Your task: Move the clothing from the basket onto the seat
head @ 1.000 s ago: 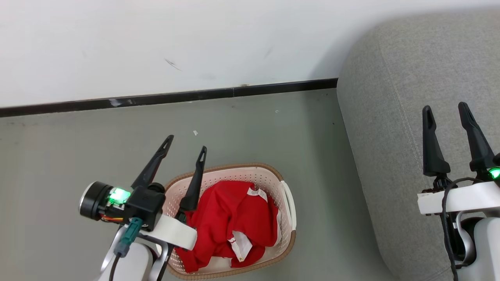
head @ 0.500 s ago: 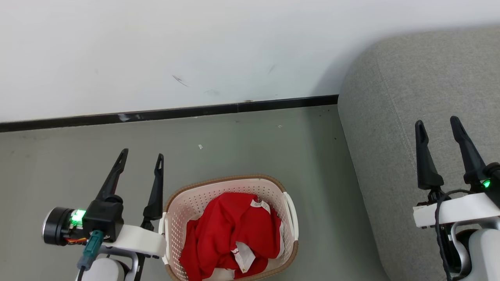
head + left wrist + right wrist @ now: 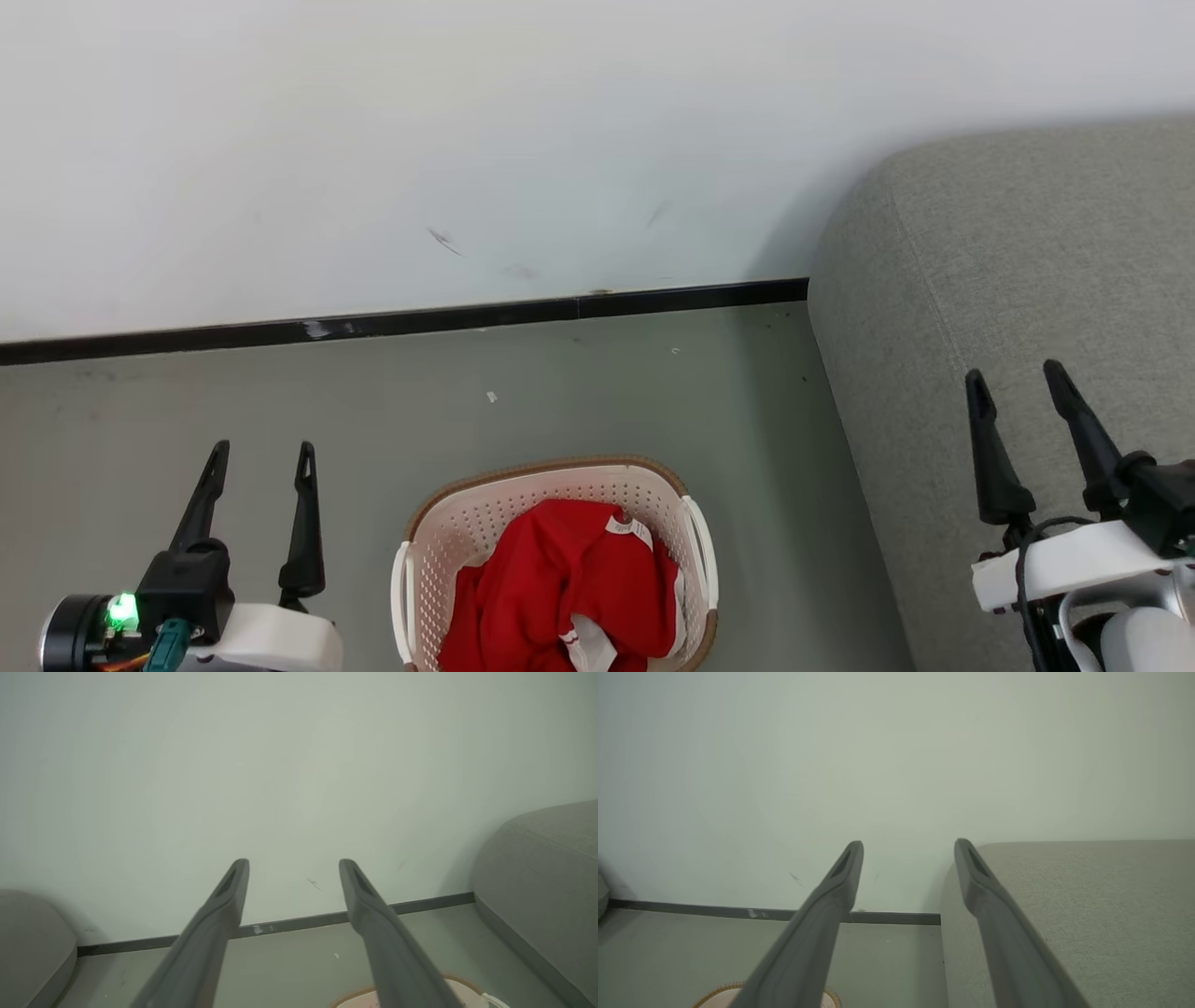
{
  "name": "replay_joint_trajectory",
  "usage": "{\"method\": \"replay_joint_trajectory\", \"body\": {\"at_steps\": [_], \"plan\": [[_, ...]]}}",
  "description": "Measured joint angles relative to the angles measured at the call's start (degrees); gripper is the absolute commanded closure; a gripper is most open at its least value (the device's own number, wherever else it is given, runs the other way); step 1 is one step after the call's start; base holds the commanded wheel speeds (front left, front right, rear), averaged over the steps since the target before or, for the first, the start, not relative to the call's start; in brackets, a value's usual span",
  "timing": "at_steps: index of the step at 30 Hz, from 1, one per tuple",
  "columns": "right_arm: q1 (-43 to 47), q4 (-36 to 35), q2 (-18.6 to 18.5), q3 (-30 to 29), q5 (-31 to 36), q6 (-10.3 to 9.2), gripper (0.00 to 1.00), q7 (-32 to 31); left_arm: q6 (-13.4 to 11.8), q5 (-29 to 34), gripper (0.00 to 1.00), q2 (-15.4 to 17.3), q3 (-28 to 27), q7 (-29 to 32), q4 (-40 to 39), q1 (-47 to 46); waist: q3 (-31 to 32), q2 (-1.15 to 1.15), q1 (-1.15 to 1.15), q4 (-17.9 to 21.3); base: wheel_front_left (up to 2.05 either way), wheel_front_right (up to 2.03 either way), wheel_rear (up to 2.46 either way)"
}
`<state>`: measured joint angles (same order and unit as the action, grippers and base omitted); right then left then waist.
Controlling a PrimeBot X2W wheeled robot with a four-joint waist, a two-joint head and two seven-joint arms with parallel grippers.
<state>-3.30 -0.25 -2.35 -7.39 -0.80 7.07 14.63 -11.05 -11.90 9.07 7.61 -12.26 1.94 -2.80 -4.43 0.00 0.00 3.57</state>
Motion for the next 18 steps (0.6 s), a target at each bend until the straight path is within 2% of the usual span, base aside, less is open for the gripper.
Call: {"method": "replay_joint_trajectory", "body": {"at_steps": [18], "plan": [[4.6, 1.5, 0.1, 2.0, -2.9, 0.00, 0.00, -1.0, -1.4, -0.8, 0.00, 0.4, -1.3, 0.1, -0.1, 7.8, 4.7, 0.00, 0.00, -0.7, 0.00, 0.00, 0.00]]}}
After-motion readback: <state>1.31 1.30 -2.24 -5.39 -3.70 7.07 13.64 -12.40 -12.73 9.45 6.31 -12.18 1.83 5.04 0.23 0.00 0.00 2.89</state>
